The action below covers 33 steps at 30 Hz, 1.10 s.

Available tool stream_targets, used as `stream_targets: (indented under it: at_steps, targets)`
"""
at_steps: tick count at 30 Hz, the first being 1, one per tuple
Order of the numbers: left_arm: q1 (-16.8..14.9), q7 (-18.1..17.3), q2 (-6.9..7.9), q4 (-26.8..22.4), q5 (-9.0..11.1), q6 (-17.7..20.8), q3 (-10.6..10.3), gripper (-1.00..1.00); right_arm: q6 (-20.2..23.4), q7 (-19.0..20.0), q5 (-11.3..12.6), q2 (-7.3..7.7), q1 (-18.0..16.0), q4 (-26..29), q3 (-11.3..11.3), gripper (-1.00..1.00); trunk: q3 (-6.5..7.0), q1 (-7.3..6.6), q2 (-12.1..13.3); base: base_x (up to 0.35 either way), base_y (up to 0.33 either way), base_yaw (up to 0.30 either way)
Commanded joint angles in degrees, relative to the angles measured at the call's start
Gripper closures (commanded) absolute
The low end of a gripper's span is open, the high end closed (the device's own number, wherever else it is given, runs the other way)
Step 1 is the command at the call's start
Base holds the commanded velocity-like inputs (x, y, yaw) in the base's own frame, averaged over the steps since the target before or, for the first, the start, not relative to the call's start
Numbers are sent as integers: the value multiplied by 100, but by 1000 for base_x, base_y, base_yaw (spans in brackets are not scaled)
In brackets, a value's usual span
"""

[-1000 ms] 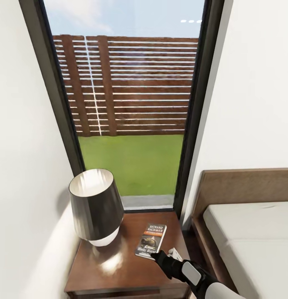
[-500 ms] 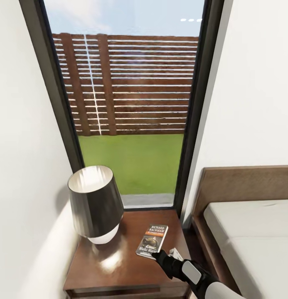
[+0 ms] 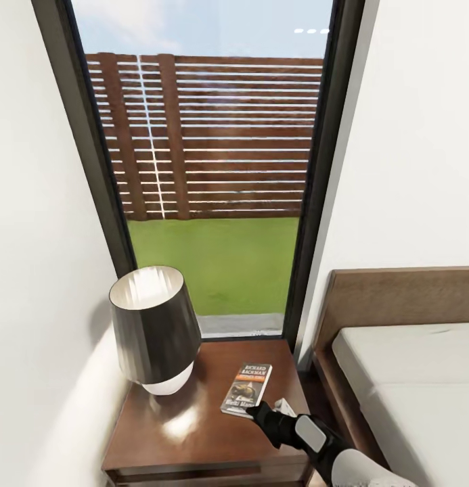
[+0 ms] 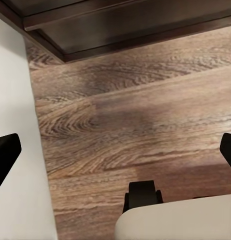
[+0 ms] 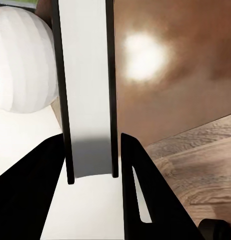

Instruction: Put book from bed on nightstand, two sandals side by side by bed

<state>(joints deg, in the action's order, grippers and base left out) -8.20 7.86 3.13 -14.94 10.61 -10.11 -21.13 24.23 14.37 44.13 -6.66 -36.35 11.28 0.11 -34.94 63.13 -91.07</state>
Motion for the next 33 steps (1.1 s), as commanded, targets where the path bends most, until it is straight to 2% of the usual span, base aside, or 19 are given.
stream_targets:
  at_steps: [1,11,22,30,33]
  targets:
    - [-4,25,4,0,55,-17,-49,-100,43,-15,10,-2,-20,3,-3,100,-5,-1,-3,0,0,0]
    - [-6,23,11,0,55,-17,-49,-100,125,-66,14,-15,-175,4,-17,100,-5,-1,-3,0,0,0]
    - [-6,24,12,0,55,-17,-56,-100,141,-84,14,-19,-267,-3,-19,100,-203,241,-444,0,0,0]
    - [-3,29,12,0,55,-17,-56,-100,143,-90,10,-8,-281,-10,-24,100,-203,241,-444,0,0,0]
    - [-1,30,12,3,55,-17,-55,-100,143,-91,9,-6,-283,-10,-26,100,-257,307,-564,0,0,0]
